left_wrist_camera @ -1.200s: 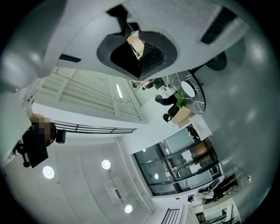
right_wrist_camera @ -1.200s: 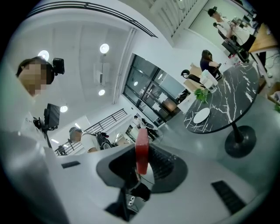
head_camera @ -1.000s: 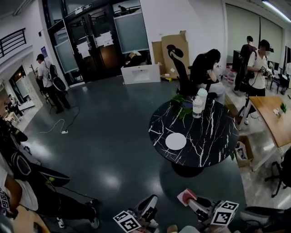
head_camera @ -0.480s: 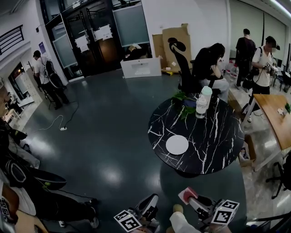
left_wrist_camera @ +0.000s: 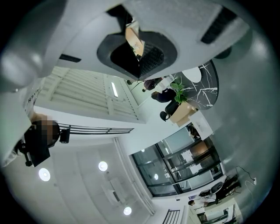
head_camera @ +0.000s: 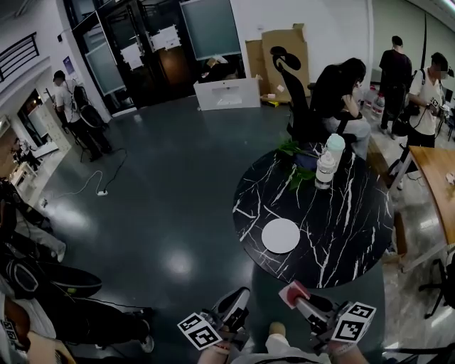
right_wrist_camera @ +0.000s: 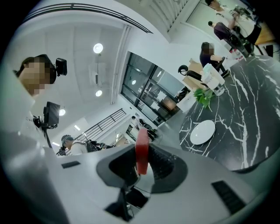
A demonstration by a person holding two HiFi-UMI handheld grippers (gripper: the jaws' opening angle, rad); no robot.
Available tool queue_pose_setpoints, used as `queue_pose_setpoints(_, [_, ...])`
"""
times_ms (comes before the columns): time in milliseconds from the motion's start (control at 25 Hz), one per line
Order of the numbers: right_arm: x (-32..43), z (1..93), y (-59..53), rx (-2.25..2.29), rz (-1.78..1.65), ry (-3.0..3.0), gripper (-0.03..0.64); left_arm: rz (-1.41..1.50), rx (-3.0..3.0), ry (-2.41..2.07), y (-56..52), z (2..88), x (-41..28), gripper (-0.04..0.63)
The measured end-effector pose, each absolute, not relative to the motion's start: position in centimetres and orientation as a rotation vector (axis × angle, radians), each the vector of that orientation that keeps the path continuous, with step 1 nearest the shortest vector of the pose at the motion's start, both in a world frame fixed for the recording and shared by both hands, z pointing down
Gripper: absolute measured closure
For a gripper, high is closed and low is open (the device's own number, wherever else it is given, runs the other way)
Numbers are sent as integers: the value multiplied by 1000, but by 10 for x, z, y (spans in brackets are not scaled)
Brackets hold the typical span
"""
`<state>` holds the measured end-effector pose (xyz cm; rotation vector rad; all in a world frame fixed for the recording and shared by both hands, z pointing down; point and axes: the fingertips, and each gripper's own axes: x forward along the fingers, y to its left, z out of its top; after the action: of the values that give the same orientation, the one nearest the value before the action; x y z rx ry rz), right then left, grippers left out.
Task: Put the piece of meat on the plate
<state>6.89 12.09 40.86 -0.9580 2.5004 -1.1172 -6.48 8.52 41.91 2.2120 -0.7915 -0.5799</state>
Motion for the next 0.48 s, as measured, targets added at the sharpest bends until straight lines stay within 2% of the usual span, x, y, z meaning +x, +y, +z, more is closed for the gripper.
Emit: queue_pose_setpoints(480, [73, 428, 64, -888, -1184, 2538, 531, -591, 2152, -885, 40, 436, -68, 586])
